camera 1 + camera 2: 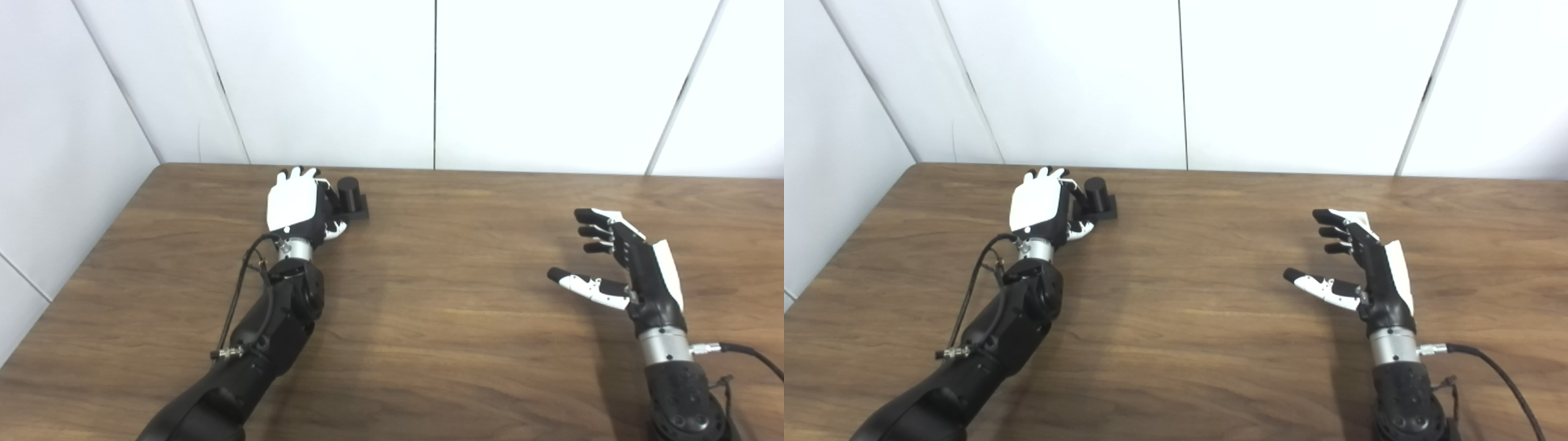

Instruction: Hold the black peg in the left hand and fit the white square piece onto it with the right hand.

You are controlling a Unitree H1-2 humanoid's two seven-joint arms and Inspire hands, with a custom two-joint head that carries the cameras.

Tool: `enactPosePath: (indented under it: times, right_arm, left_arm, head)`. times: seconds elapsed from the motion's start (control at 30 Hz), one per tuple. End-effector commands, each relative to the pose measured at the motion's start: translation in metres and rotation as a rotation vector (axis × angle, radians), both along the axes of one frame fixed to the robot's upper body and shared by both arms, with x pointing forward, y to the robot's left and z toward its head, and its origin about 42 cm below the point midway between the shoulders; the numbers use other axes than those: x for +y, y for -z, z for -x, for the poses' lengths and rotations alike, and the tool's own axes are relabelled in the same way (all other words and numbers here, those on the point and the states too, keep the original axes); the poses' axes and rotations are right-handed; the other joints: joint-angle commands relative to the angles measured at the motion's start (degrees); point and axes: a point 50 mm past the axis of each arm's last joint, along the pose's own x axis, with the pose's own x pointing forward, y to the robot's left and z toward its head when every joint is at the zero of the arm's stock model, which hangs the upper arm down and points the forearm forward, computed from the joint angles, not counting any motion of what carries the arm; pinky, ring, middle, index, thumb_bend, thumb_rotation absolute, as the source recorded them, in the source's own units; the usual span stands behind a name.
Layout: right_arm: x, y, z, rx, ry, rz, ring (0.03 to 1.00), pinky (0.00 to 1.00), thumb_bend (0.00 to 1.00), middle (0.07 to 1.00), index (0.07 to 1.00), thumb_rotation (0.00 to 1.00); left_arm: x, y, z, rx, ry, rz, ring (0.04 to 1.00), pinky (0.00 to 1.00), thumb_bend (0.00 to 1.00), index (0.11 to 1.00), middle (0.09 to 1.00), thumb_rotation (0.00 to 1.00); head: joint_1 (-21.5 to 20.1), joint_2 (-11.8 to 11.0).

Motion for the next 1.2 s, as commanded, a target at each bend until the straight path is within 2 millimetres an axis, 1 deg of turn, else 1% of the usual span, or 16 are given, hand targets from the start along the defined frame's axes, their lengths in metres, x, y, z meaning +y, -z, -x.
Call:
enactPosePath:
  times: [0.0, 0.57, 0.73, 0.9, 1.0, 1.17]
  right_arm:
    - [0.003, -0.022, -0.005, -0.095, -0.004, -0.010, 0.737, 0.65, 0.69, 0.777, 0.739, 0.07]
    - [0.003, -0.023, -0.005, -0.094, -0.007, -0.015, 0.741, 0.65, 0.68, 0.782, 0.739, 0.08]
    - [0.003, -0.023, -0.005, -0.098, -0.005, -0.006, 0.741, 0.66, 0.68, 0.781, 0.741, 0.08]
    - [0.003, -0.024, -0.006, -0.100, -0.001, 0.005, 0.737, 0.65, 0.68, 0.775, 0.741, 0.08]
    - [0.003, -0.025, -0.007, -0.106, -0.001, 0.012, 0.737, 0.64, 0.68, 0.775, 0.740, 0.08]
    - [0.004, -0.026, -0.009, -0.108, -0.001, 0.022, 0.741, 0.65, 0.68, 0.779, 0.743, 0.11]
  left_arm:
    - [0.014, -0.011, -0.007, -0.026, -0.019, -0.033, 0.960, 1.00, 0.52, 0.483, 0.897, 0.07]
    - [0.012, -0.011, -0.007, -0.028, 0.003, -0.021, 0.946, 1.00, 0.52, 0.485, 0.889, 0.07]
    - [0.011, -0.012, -0.005, -0.022, 0.024, 0.004, 0.952, 1.00, 0.52, 0.485, 0.889, 0.07]
    - [0.005, -0.014, -0.001, -0.028, 0.055, 0.034, 0.953, 1.00, 0.52, 0.485, 0.885, 0.07]
    - [0.000, -0.018, 0.002, -0.037, 0.081, 0.061, 0.954, 1.00, 0.52, 0.485, 0.883, 0.07]
    - [-0.008, -0.025, 0.008, -0.049, 0.115, 0.080, 0.945, 1.00, 0.52, 0.486, 0.874, 0.07]
  head:
    - [0.0, 0.0]
    - [-0.1, 0.0]
    - [-0.4, 0.1]
    - [-0.5, 0.2]
    - [-0.8, 0.2]
    - [-1.0, 0.1]
